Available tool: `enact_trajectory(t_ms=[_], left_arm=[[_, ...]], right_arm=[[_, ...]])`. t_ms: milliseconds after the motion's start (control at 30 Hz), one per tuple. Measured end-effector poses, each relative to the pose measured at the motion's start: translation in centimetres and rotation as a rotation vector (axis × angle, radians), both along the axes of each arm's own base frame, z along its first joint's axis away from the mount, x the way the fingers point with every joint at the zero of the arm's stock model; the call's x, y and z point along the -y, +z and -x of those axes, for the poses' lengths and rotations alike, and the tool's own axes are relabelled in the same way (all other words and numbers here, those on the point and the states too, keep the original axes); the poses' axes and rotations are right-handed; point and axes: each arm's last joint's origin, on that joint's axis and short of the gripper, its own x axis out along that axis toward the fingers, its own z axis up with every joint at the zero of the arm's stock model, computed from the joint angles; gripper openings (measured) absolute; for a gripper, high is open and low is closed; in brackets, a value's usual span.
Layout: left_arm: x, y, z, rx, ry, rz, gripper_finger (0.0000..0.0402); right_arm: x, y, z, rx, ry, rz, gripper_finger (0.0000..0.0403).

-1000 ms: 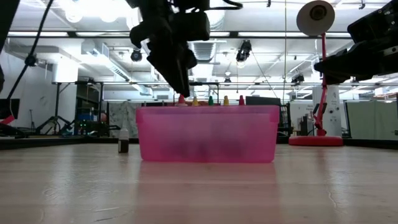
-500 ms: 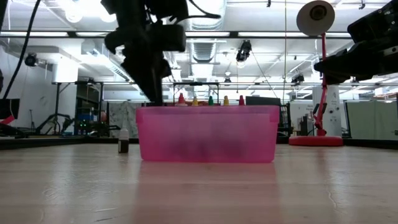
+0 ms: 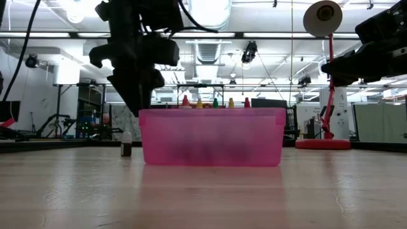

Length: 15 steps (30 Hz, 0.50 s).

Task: Pick & Place food coloring
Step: Put the small food coloring bottle into the red bin

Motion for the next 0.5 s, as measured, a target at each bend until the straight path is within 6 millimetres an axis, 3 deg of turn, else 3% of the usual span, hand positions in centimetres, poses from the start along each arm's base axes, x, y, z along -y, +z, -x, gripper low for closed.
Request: enact_trajectory(t_ms=[500], left_arm=[[-0.63,-0.6,0.75,-0.051,-0.005,-0.054,0.0108]], right_arm=[[0.0,0.01,0.0,0.0,0.0,-0.001,0.0009]])
